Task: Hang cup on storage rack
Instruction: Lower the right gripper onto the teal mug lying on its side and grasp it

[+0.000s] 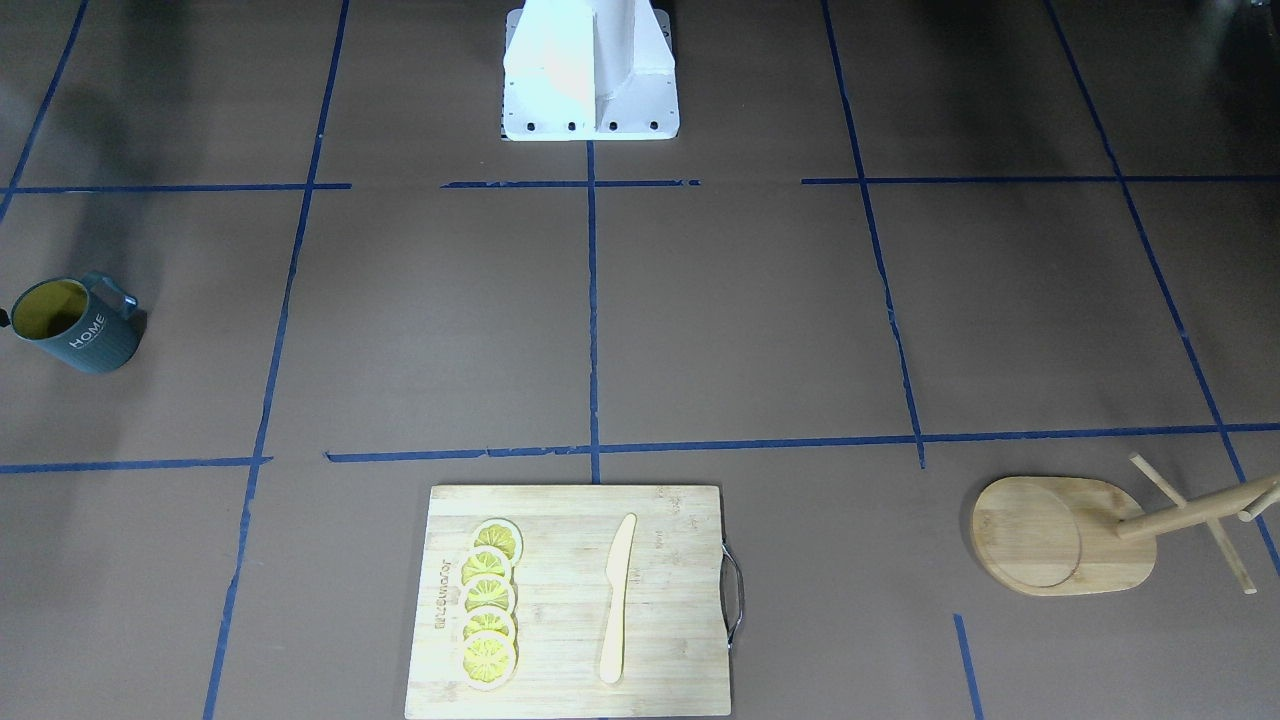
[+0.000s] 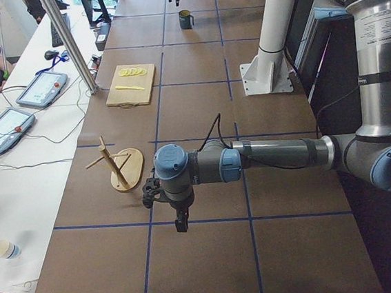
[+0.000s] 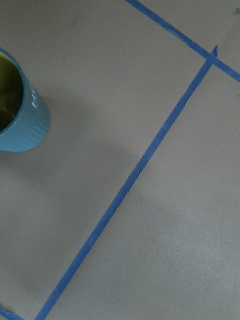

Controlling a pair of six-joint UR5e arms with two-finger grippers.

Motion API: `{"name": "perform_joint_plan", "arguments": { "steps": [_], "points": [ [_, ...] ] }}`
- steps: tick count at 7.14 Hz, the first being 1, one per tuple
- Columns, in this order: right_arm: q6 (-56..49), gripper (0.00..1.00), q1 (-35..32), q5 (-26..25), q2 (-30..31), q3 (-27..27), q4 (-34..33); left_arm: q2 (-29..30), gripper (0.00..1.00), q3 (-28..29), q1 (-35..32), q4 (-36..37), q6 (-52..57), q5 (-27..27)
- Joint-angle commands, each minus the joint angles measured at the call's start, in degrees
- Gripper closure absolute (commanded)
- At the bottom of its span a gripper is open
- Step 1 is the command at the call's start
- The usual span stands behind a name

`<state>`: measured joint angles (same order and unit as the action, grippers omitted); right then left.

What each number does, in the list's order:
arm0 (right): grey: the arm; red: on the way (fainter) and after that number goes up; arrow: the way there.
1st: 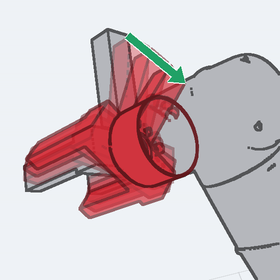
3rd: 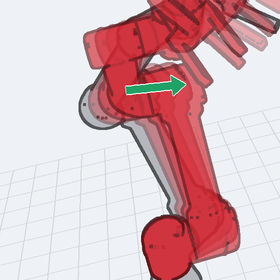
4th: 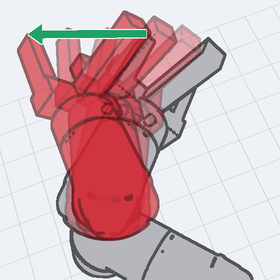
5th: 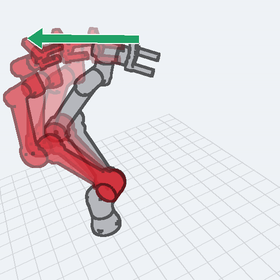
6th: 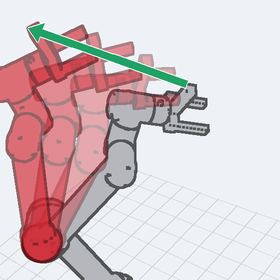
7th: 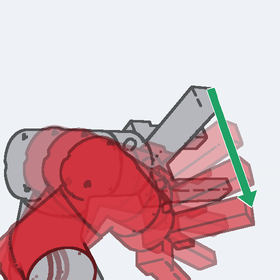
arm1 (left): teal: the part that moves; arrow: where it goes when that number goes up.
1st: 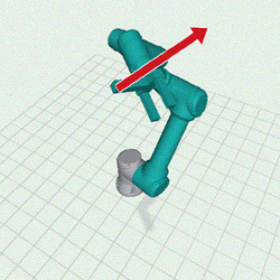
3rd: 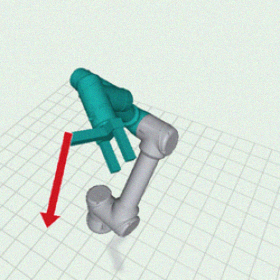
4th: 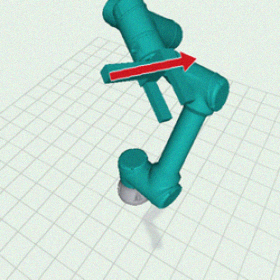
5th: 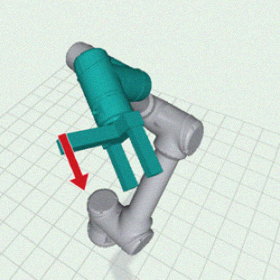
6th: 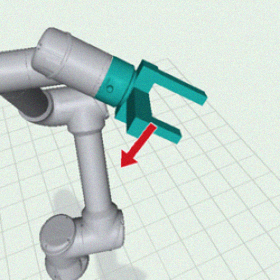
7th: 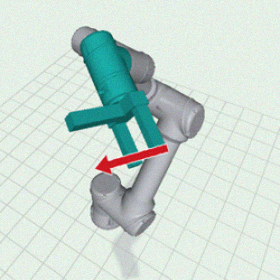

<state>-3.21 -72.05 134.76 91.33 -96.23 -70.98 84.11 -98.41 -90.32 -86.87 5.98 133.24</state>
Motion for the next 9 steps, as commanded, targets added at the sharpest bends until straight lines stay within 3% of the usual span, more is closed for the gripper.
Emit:
{"name": "perform_joint_plan", "arguments": {
  "steps": [1, 6, 7, 8, 9],
  "points": [
    [2.33, 0.00, 1.90, -1.08, 1.47, -0.45, 0.40, 0.09, 0.00, -0.03, -0.03, -0.31, 0.00, 0.00],
    [2.51, 0.01, 7.53, -4.24, 2.71, 1.48, 0.40, 0.09, 0.00, -0.03, 0.06, -0.40, 0.00, 0.00],
    [2.42, 0.19, 7.54, -4.33, 2.62, 1.66, 0.40, 0.09, 0.00, -0.03, -0.03, -0.40, 0.00, 0.00],
    [2.33, 0.58, 7.54, -4.42, 2.53, 1.66, 0.40, 0.09, 0.00, -0.03, 0.06, -0.40, 0.00, 0.00],
    [2.42, 0.90, 7.54, -4.51, 2.53, 1.66, 0.40, 0.09, 0.00, -0.03, -0.03, -0.40, 0.00, 0.00]
  ]
}}
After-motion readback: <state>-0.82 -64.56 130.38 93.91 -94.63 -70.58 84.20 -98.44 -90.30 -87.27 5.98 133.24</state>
